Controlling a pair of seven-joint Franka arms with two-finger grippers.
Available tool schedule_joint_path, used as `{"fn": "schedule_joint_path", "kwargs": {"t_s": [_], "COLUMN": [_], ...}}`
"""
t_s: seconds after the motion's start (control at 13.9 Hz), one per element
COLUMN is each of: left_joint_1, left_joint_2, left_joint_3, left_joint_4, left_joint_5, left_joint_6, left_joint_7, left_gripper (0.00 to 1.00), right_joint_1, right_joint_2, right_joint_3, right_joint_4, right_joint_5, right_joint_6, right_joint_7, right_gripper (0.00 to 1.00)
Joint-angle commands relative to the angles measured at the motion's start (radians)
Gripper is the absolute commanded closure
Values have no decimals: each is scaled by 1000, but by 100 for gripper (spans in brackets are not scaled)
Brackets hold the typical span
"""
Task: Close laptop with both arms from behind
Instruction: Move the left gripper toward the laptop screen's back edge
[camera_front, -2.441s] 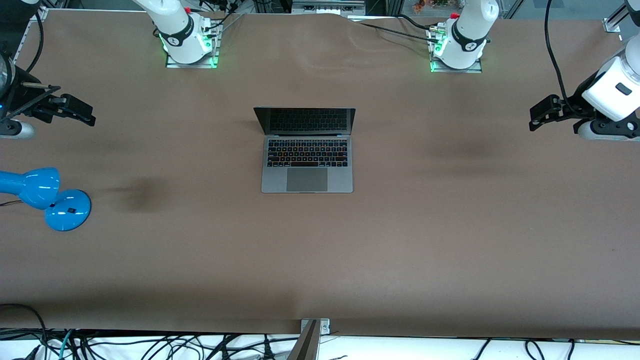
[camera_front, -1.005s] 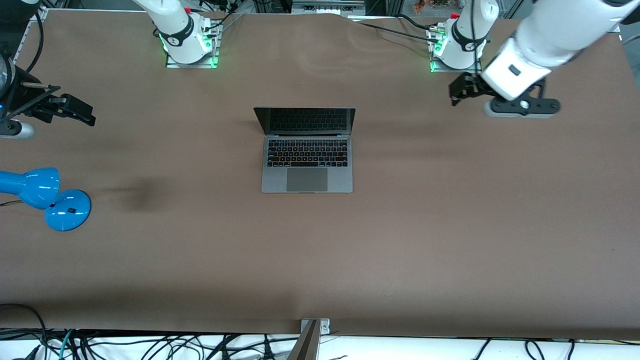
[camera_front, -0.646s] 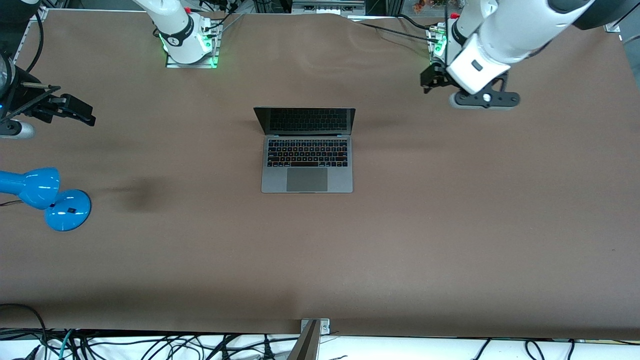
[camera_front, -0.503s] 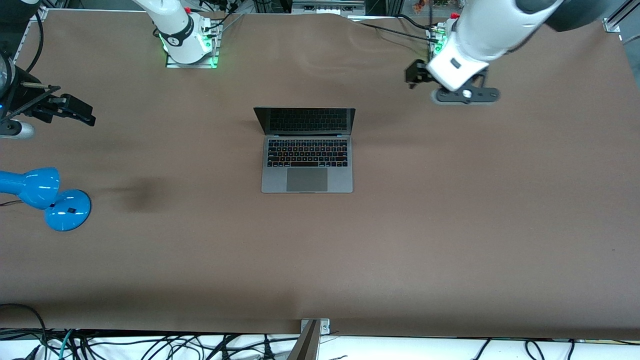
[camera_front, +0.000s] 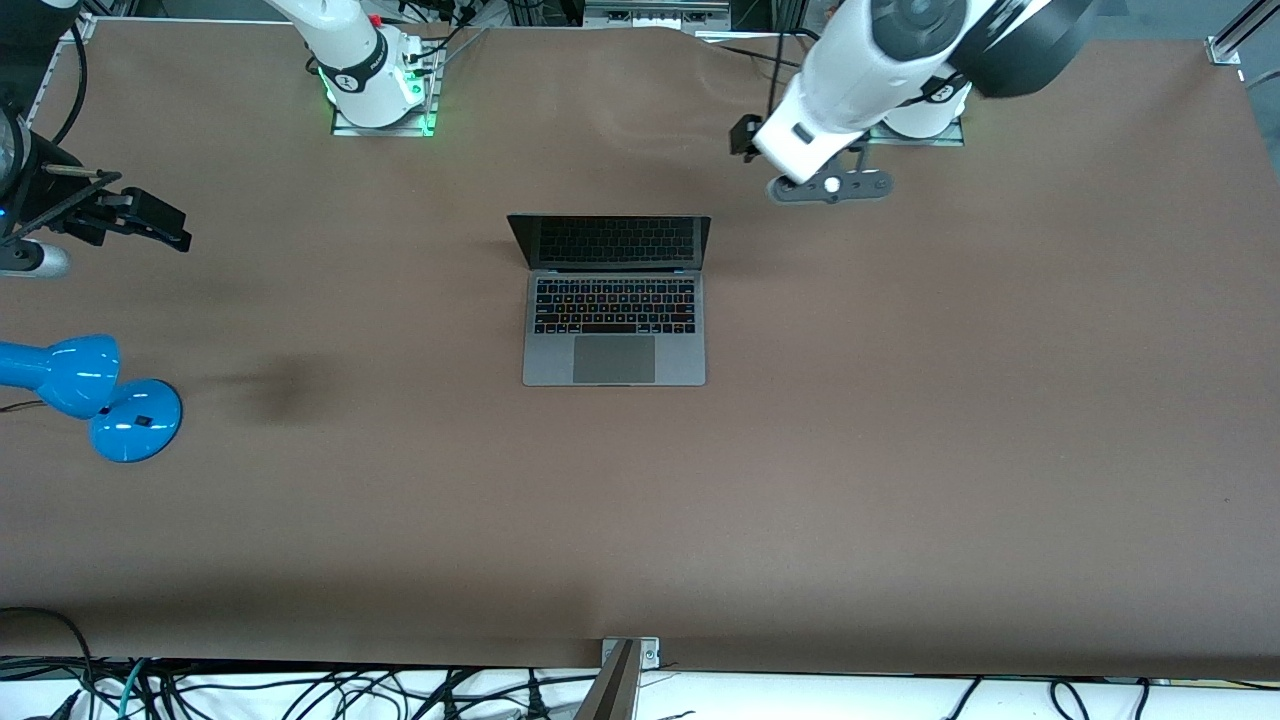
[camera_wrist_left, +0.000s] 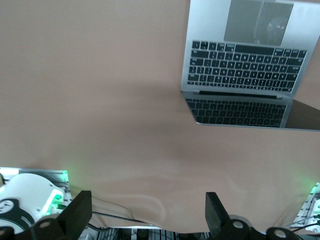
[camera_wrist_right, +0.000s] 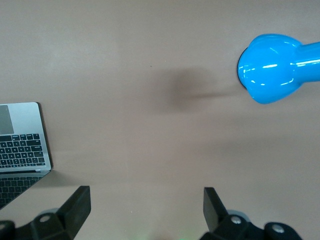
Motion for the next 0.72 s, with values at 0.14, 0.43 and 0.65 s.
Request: {"fn": "schedule_joint_path", "kwargs": {"t_s": [0.14, 0.43, 0.65], "left_joint_1": [-32, -75, -98], "left_joint_2": [172, 206, 207], "left_joint_3": [-74, -76, -76], "left_joint_4": [50, 48, 47], "left_joint_5": [-11, -13, -14], "left_joint_6": [67, 87, 86], "left_joint_7": [-97, -153, -156], "left_gripper": [2, 10, 41], "right_joint_1": [8, 17, 66], "right_joint_2": [2, 22, 54], "right_joint_3": [3, 20, 34], "right_joint_4": [8, 5, 9], "right_joint_5": [-1, -1, -14], "right_joint_6": [-27, -49, -123], "right_joint_7": [-6, -9, -10], "right_gripper": [0, 0, 0]}}
